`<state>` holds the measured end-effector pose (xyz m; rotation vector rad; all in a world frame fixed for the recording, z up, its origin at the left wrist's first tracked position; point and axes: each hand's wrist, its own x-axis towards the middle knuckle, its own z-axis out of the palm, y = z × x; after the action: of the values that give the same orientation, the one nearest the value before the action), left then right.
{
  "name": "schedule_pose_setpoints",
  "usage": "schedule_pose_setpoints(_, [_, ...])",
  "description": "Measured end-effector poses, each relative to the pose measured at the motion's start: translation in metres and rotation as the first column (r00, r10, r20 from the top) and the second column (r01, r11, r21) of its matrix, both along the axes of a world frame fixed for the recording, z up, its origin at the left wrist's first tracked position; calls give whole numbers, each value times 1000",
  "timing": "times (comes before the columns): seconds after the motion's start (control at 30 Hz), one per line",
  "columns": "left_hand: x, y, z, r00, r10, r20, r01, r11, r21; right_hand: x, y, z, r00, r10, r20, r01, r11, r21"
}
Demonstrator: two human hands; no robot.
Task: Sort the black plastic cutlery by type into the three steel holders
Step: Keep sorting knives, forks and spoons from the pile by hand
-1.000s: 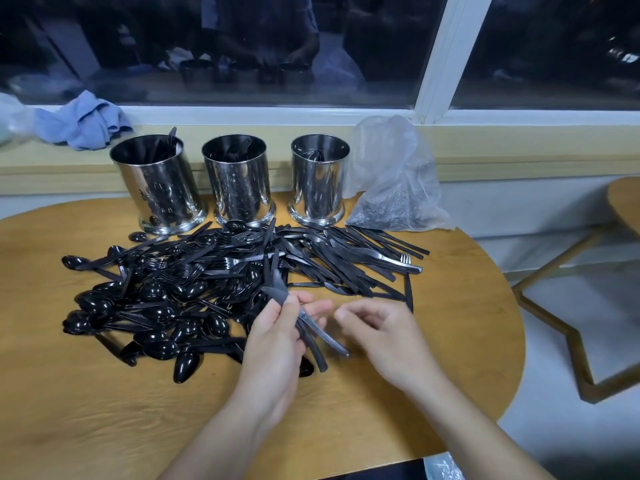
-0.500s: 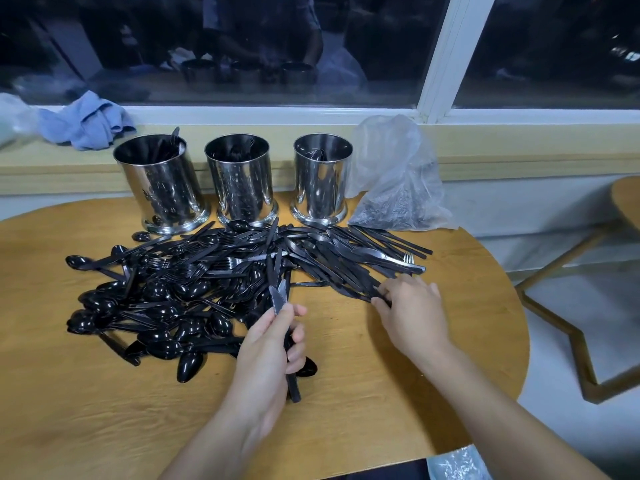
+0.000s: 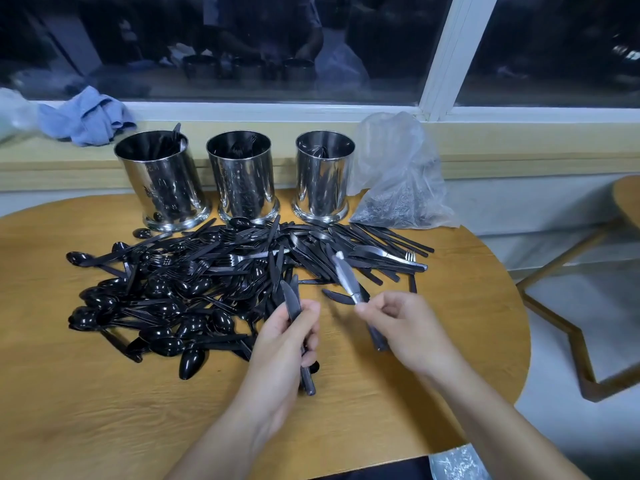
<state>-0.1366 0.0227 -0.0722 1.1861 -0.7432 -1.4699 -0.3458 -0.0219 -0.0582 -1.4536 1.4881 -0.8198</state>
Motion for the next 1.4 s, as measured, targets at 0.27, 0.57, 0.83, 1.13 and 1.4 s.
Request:
schedule_pose_setpoints(0.27, [-8,3,9,991,-14,-132,19,999,39,34,27,0,958,239,157,-245,969,16])
schedule_pose_setpoints(0.57, [4,0,6,934,194,-301,-177,981,85,25,-16,-4,997,13,-79,-30,976,-215])
schedule_pose_setpoints(0.83, [13,6,5,959,148,-242,-129,987,93,42,-72,-23,744,-140,-654,-144,921,-361])
schedule_pose_setpoints(1.13, [18,11,-1,971,116,-210,-95,990,108,64,-80,-24,713,-169,-680,-106,933,-344])
schedule_pose_setpoints(1.4, [17,10,-2,970,102,-220,-76,989,124,55,-71,-23,677,-204,-707,-44,948,-316])
